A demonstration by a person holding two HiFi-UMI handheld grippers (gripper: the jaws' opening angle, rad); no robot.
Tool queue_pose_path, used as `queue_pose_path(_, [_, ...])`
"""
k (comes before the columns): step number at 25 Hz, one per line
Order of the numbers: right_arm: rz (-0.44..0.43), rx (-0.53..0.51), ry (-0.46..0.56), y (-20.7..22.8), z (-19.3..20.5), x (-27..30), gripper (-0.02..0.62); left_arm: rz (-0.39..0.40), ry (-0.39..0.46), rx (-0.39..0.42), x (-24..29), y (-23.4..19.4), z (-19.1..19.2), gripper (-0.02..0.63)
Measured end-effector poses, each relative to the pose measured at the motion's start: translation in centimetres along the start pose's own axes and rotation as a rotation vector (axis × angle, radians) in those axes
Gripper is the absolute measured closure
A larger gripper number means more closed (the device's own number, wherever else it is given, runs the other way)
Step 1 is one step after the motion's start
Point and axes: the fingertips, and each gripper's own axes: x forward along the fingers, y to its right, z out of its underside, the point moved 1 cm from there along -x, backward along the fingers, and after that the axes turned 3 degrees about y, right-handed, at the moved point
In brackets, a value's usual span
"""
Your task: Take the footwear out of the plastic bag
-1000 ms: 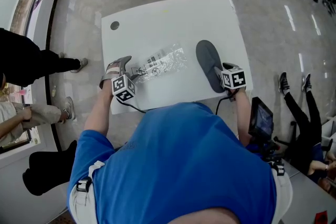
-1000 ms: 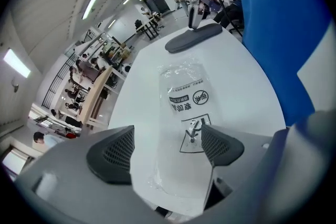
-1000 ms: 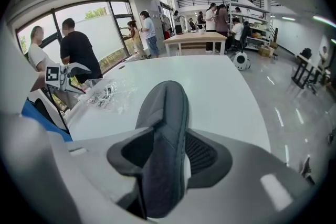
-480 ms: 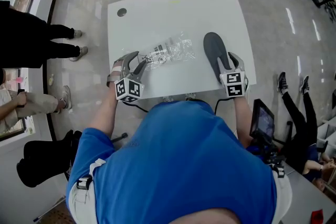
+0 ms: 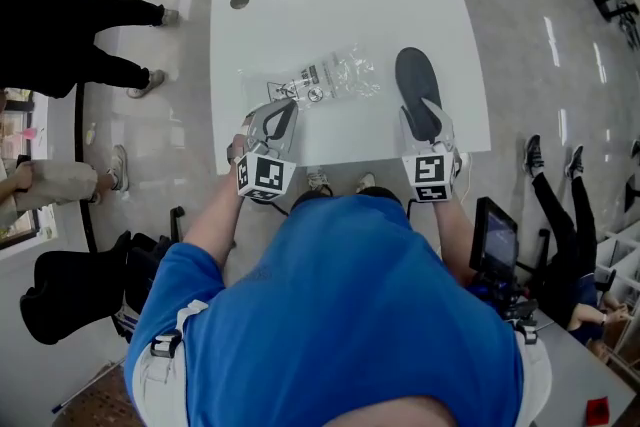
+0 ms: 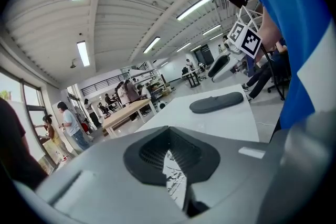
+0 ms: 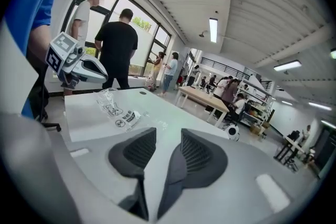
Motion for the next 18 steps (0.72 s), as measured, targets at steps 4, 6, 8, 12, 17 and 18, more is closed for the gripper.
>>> queue_pose_path(4, [-0.063, 0.020, 0.040, -2.0, -0.5, -0.8, 0.494, -0.004, -0.011, -0.067, -0.9, 2.3, -1.3, 0.598])
queue_pose_path(6, [-0.084, 0.025, 0.066, -2.4, -0.7, -2.0, 0.512, -0.008, -0.018, -0.092, -1.4, 3.9, -2.2, 0.600])
queue_pose_path(8, [-0.097, 0.035, 0.090, -2.6, -0.7, -3.7, 0.535, -0.014, -0.016, -0.120, -2.0, 5.8, -3.4, 0.600])
queue_pose_path(12, [-0.118, 0.084, 0.124, -2.7, -0.1, -8.1, 0.564, -0.022, 0.003, -0.197, -3.4, 10.0, -6.4, 0.600])
queue_pose_path(17, [-0.141, 0.125, 0.155, -2.4, 1.9, -13.8, 0.580, -0.032, 0.034, -0.226, -5.1, 15.5, -10.3, 0.600])
queue_pose_path(18, [-0.146, 0.131, 0.161, -2.4, 2.3, -14.9, 0.581, -0.032, 0.034, -0.223, -5.6, 16.7, -10.8, 0.598])
